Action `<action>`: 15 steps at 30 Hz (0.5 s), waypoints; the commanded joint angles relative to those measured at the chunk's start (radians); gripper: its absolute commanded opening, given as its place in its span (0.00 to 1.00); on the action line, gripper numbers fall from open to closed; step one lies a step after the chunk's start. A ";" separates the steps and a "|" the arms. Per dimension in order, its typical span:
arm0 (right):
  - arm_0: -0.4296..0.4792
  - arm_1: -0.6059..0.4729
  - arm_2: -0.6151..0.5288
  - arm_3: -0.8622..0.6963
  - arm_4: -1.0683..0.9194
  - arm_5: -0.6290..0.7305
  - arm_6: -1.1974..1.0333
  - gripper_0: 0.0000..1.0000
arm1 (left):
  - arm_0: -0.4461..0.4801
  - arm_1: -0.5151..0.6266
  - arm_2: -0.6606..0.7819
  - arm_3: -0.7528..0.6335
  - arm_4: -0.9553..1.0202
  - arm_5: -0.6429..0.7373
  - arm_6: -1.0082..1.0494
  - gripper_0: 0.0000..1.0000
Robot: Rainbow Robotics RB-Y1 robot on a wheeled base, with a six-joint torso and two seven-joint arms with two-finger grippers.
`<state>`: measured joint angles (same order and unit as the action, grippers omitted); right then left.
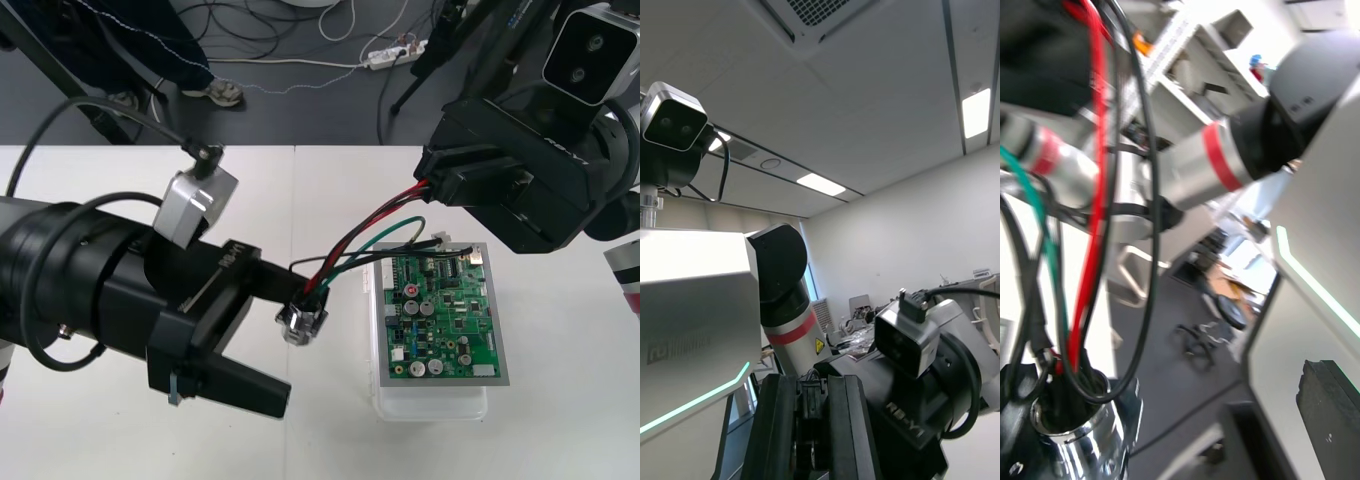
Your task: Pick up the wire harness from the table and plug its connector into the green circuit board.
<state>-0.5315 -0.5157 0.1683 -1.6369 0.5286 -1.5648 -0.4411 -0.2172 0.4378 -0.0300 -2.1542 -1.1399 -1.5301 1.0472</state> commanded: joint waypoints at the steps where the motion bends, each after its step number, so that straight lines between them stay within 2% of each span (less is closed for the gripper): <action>1: 0.021 -0.070 0.007 -0.023 0.007 -0.006 -0.054 0.00 | 0.007 0.018 0.059 -0.019 -0.035 0.163 -0.042 1.00; 8: 0.062 -0.112 -0.033 -0.023 0.037 -0.006 -0.050 0.00 | 0.005 0.079 0.070 -0.019 -0.064 0.363 -0.154 1.00; 15: 0.136 -0.110 -0.139 -0.069 0.120 -0.006 -0.047 0.00 | 0.002 0.145 0.067 -0.019 -0.031 0.444 -0.174 1.00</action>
<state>-0.4405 -0.6010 0.1078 -1.6506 0.6274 -1.5648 -0.4411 -0.2172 0.5182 0.0193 -2.1542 -1.1946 -1.1991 0.9101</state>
